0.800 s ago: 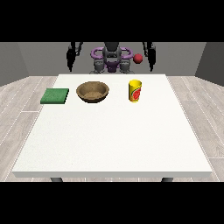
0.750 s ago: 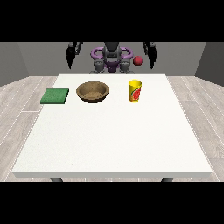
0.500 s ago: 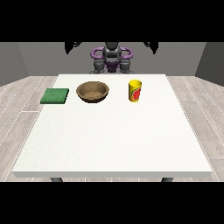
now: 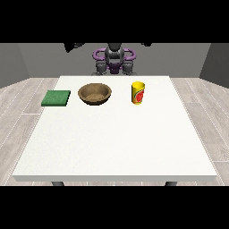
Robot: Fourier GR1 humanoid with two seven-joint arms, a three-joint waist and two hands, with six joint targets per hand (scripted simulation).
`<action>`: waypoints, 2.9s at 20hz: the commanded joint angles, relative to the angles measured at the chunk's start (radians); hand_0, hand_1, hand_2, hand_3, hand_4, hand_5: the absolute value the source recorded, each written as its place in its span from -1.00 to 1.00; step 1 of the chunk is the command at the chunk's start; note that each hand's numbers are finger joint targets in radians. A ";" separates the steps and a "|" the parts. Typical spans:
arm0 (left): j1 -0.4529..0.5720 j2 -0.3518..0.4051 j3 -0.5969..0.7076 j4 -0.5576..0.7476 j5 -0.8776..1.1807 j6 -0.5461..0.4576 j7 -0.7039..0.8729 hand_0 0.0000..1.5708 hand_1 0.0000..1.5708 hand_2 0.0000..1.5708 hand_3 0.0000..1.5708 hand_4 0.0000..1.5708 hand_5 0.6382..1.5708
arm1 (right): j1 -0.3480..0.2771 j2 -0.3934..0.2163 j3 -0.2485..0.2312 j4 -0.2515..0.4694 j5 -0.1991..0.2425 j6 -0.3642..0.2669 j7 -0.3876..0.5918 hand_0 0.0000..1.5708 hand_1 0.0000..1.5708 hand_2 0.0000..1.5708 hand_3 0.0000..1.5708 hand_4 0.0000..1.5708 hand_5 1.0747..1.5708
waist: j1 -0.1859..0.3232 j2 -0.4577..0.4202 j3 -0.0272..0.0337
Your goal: Pick the cup and pour the ball into the bowl, then pick the bowl and place it on the pad
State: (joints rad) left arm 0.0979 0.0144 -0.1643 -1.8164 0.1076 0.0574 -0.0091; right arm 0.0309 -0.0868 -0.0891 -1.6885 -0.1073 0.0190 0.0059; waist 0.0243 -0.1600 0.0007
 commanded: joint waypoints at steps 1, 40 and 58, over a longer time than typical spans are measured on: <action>-0.064 -0.014 -0.050 -0.020 -0.058 0.046 -0.031 -1.00 -1.00 -1.00 -1.00 -1.00 0.78 | -0.041 -0.020 -0.052 0.069 -0.045 0.054 -0.115 -1.00 -1.00 -1.00 -1.00 -1.00 0.97 | 0.003 0.100 -0.0003; -0.604 0.092 0.367 1.051 -0.105 0.054 -0.752 -1.00 -1.00 -1.00 -1.00 -1.00 0.25 | -0.334 -0.195 -0.175 0.476 -0.101 0.262 -0.382 -1.00 -1.00 -1.00 -1.00 -1.00 0.95 | -0.141 0.429 -0.0011; -0.699 0.108 0.192 1.076 -0.483 0.523 -0.503 0.72 0.72 1.00 1.00 0.26 0.92 | -0.384 -0.335 -0.272 0.694 -0.146 0.356 -0.386 -1.00 -1.00 -1.00 -1.00 -1.00 0.94 | -0.149 0.301 0.0015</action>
State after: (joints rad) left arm -0.5851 0.1342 0.1143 -0.7362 -0.2738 0.5317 -0.6459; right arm -0.3675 -0.4258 -0.3584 -1.0734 -0.2716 0.3858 -0.3763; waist -0.1599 0.2438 0.0029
